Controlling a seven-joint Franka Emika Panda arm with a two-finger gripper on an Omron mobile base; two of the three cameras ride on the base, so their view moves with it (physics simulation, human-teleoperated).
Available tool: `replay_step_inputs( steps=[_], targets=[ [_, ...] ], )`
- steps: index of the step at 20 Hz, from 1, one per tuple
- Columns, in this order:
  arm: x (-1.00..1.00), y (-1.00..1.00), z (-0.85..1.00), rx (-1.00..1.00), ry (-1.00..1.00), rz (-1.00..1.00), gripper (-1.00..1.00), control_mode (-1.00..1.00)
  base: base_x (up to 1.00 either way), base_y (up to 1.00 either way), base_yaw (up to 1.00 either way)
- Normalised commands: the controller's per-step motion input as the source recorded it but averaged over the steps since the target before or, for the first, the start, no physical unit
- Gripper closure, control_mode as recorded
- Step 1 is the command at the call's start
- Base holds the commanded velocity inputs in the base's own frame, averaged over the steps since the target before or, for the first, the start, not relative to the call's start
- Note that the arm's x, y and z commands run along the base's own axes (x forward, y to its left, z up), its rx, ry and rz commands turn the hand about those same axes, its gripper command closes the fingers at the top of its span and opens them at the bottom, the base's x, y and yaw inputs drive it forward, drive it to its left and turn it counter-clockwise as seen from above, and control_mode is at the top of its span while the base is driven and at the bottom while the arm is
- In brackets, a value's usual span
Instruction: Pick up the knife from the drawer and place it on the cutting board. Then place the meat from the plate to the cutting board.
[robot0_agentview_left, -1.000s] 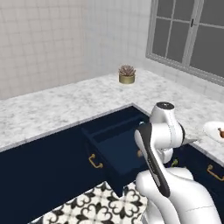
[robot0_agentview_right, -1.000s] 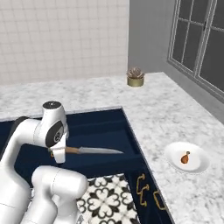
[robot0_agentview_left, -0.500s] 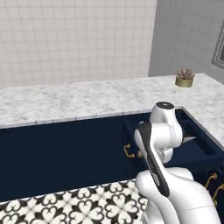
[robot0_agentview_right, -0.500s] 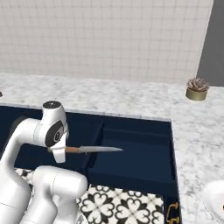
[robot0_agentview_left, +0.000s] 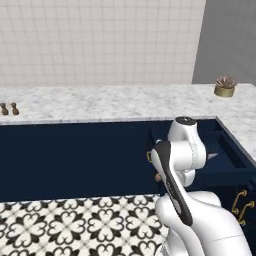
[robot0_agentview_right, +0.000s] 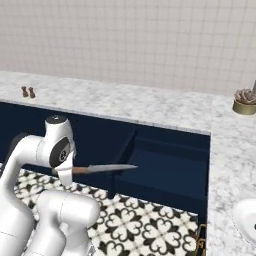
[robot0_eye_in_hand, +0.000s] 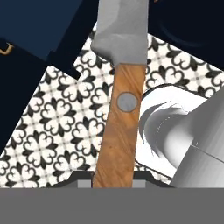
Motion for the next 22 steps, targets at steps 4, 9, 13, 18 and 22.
replay_step_inputs(
  steps=[4,9,13,18,22],
  targets=[
    [0.0,0.0,0.0,0.0,0.0,0.0,1.0,1.0,-0.92,-0.01,0.11],
    [0.0,0.0,0.0,0.0,0.0,0.0,1.0,1.0,-0.95,0.15,0.04],
    [0.0,0.0,0.0,0.0,0.0,0.0,1.0,1.0,-1.0,0.2,0.0],
    [0.0,0.0,0.0,0.0,0.0,0.0,1.0,1.0,-0.8,0.64,-0.11],
    [0.0,0.0,0.0,0.0,0.0,0.0,1.0,1.0,-0.86,0.54,-0.2]
  ],
)
